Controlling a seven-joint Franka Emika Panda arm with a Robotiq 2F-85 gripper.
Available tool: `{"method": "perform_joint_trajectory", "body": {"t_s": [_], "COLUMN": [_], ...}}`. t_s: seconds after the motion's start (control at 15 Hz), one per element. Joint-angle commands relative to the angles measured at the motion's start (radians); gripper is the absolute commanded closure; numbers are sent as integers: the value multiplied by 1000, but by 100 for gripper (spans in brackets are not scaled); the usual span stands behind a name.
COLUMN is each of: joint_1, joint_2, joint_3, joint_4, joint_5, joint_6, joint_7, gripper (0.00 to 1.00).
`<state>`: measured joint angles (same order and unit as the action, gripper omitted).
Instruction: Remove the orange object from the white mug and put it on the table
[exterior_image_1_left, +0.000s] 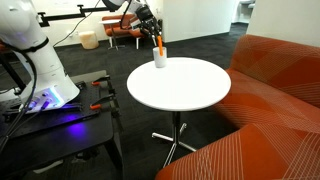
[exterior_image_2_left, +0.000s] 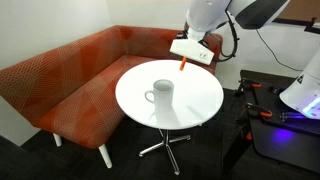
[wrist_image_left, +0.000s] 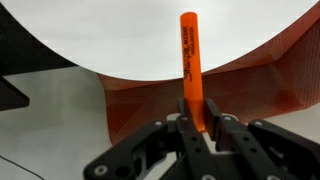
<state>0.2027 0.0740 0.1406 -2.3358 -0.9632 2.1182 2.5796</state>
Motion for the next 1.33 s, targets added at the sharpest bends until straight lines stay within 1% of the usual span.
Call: {"method": "perform_joint_trajectory", "body": {"t_s": [0.0, 0.53, 0.93, 1.13, 1.2, 1.27], "joint_1": [-56, -151, -195, -211, -216, -220], "joint_2": [-59, -21, 62, 115, 131, 145], "joint_3": [-31, -110, -153, -161, -163, -165], "joint_4": [-66, -70, -41, -28, -23, -20], "joint_5": [-28, -87, -116, -110, -108, -105], "joint_6": [134, 404, 640, 726, 750, 767], "joint_7": [-5, -42, -87, -103, -105, -105], "gripper": [95, 95, 95, 95, 94, 90]}}
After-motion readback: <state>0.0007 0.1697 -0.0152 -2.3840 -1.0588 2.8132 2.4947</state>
